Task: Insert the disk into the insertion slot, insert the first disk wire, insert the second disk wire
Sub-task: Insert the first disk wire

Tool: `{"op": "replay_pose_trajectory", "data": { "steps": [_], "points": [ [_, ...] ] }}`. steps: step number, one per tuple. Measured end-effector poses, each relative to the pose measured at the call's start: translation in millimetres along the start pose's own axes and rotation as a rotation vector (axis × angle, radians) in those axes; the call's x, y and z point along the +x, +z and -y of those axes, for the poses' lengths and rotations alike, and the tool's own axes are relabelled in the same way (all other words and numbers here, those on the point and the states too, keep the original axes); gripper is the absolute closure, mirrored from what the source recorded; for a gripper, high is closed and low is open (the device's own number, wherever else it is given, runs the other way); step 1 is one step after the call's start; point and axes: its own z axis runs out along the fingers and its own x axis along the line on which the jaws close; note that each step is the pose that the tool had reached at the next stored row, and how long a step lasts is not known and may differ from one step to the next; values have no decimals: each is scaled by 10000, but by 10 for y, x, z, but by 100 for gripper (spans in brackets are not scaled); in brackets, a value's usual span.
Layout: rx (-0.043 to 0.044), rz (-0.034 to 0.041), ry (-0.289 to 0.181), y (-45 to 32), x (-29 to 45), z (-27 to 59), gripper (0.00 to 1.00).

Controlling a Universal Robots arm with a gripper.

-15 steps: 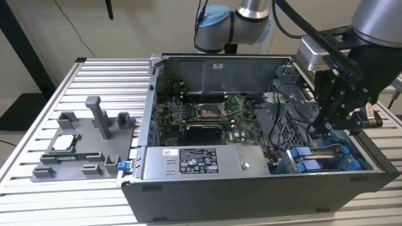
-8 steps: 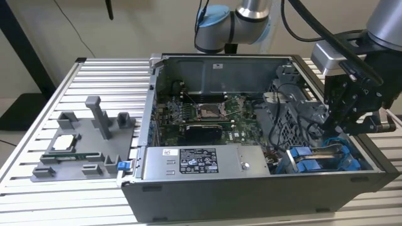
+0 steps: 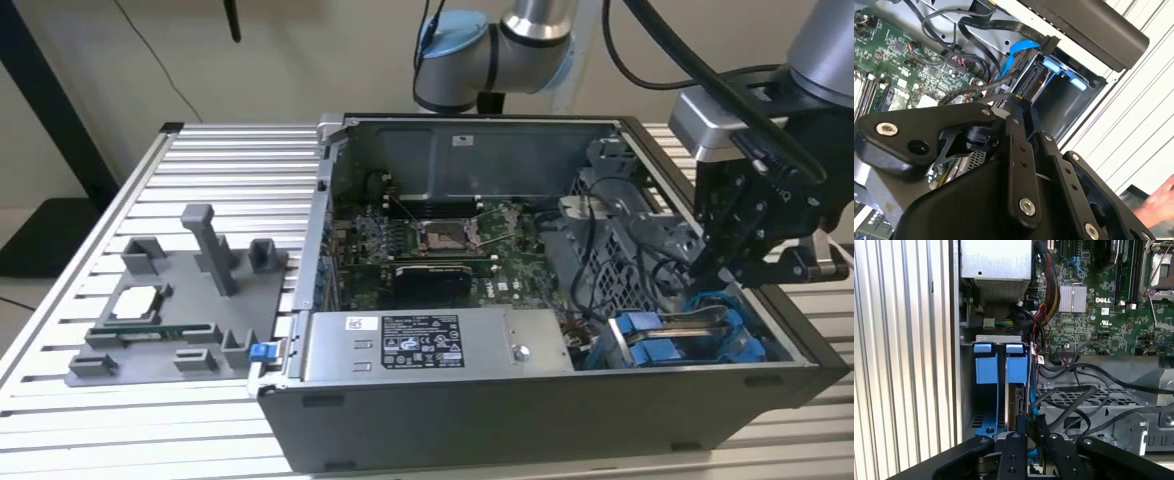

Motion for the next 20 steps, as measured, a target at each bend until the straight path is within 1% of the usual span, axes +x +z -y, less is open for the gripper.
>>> {"op": "replay_pose_trajectory", "data": {
  "steps": [3,12,14,20],
  "points": [
    [-9,7,-1,14,2,17,100],
    [-177,108,20,110,27,110,100],
    [-179,122,20,122,28,115,100],
    [-179,124,21,124,29,115,100]
  ]
}}
